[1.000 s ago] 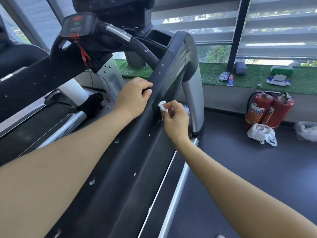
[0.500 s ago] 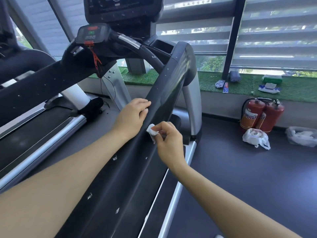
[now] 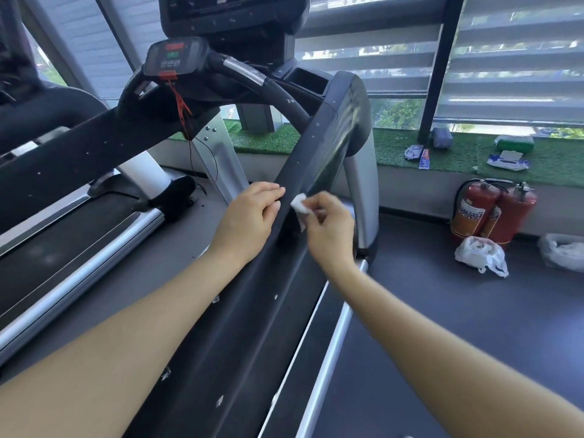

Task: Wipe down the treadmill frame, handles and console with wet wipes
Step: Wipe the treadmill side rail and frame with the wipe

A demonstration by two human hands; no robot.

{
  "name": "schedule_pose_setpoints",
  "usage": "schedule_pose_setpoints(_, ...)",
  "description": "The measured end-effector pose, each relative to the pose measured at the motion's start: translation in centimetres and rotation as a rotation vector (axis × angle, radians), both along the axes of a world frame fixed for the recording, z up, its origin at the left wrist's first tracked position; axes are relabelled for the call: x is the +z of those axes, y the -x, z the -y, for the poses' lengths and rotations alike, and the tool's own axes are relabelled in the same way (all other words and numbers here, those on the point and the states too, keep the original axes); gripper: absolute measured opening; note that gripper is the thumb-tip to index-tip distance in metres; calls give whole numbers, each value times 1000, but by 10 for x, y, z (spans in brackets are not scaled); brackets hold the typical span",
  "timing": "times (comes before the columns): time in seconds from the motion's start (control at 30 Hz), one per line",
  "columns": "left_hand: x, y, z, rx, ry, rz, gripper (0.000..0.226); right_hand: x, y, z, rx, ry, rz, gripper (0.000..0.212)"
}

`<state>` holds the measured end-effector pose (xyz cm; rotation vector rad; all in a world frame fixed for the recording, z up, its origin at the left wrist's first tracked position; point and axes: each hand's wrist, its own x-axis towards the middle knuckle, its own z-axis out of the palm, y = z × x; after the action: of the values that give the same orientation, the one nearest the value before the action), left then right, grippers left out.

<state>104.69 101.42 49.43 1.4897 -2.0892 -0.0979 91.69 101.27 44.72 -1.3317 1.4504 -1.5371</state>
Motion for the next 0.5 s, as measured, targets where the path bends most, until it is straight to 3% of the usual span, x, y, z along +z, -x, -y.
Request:
schedule_pose_setpoints(0.13,1,0,0,7,-5,-2,31,-4,-4,-24,117,2,20,27)
schedule_pose_setpoints(0.33,0,1,-1,15,-3,6,31,9,12,41,-24,-90,65,11)
schedule_pose_setpoints(0.5,1,1,0,18,-3,2,31,-2,-2,-6,42,-28,77,11)
